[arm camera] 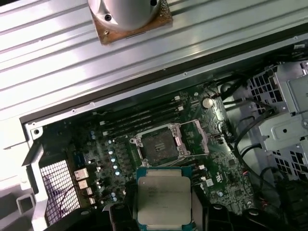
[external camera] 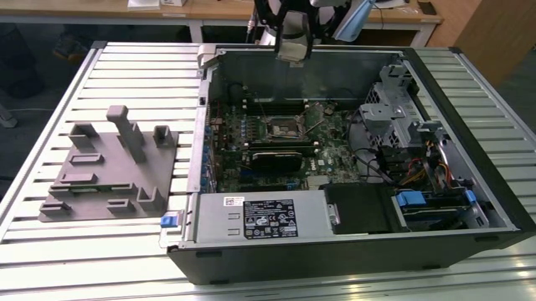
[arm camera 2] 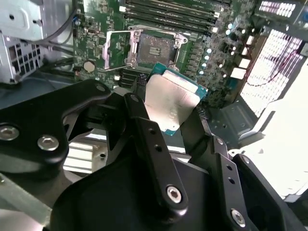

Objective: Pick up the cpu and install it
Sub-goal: 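Place the cpu into insertion slot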

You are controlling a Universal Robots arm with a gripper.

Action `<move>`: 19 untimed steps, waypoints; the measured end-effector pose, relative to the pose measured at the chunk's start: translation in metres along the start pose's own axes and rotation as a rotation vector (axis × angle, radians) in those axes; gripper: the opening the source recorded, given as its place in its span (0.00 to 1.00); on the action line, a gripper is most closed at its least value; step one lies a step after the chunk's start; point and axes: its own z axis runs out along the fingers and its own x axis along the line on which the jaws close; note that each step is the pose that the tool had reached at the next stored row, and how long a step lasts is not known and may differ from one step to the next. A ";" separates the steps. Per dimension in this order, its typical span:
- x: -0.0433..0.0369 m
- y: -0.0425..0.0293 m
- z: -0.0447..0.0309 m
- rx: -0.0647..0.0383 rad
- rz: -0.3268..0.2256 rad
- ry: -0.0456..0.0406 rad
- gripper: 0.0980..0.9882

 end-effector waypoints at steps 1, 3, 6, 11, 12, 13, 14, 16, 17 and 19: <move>0.0000 0.0000 0.0004 0.000 0.018 -0.0011 0.49; 0.0000 0.0000 0.0010 0.000 0.048 -0.0031 0.49; 0.0001 0.0002 0.0019 -0.001 0.089 -0.0057 0.49; 0.0001 0.0001 0.0029 -0.001 0.174 -0.0111 0.49; 0.0001 0.0001 0.0031 -0.002 0.191 -0.0122 0.49; 0.0001 0.0001 0.0033 -0.002 0.209 -0.0133 0.49; 0.0001 0.0001 0.0035 -0.002 0.228 -0.0144 0.49; 0.0001 0.0001 0.0040 -0.003 0.265 -0.0167 0.49; 0.0001 0.0001 0.0042 -0.003 0.283 -0.0178 0.49; 0.0001 0.0000 0.0045 -0.003 0.318 -0.0201 0.49</move>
